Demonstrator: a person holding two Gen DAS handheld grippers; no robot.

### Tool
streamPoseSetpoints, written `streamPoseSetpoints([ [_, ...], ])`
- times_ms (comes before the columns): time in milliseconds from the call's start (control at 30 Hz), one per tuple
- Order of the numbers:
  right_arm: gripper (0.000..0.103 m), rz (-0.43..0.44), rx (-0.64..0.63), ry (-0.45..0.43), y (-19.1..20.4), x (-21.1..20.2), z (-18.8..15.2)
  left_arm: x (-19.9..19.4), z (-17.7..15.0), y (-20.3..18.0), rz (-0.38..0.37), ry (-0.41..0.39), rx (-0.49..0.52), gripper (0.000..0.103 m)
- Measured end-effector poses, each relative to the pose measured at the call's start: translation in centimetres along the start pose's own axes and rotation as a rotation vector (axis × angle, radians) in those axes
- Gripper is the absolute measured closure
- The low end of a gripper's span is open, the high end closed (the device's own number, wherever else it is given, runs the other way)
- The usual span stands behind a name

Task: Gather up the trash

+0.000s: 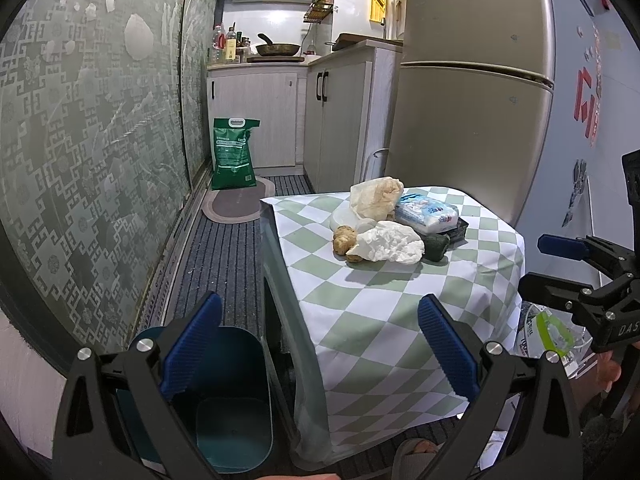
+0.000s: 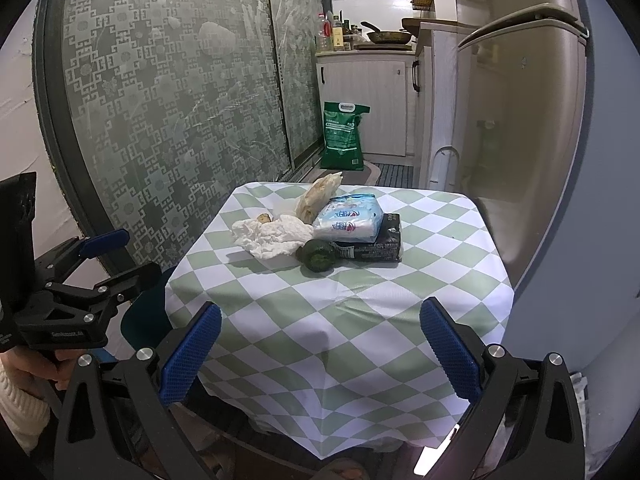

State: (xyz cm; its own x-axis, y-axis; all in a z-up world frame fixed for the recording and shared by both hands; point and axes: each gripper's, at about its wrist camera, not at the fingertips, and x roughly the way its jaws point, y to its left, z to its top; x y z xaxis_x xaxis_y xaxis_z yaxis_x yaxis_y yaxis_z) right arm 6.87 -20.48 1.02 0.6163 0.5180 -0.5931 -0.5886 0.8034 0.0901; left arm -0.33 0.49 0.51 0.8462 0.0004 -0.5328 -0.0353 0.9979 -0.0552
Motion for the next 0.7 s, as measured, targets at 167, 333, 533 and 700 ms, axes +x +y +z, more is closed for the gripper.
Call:
streamPoseSetpoints([
  [167,0.003,-0.004,0.006,0.003,-0.09,-0.03,-0.05,0.17,-0.22,-0.68,0.001,0.0,0.004,0.003],
  [333,0.003,-0.005,0.004,0.003,-0.1,-0.08,-0.03,0.17,-0.17,-0.51,0.001,0.001,0.004,0.003],
  [533,0.003,-0.005,0.005,0.005,-0.06,-0.04,-0.05,0.45,-0.25,-0.61,-0.024,0.016,0.002,0.003],
  [700,0.003,-0.005,0.004,0.004,-0.01,-0.16,-0.02,0.46,-0.29,-0.52,-0.033,0.016,-0.001,0.003],
])
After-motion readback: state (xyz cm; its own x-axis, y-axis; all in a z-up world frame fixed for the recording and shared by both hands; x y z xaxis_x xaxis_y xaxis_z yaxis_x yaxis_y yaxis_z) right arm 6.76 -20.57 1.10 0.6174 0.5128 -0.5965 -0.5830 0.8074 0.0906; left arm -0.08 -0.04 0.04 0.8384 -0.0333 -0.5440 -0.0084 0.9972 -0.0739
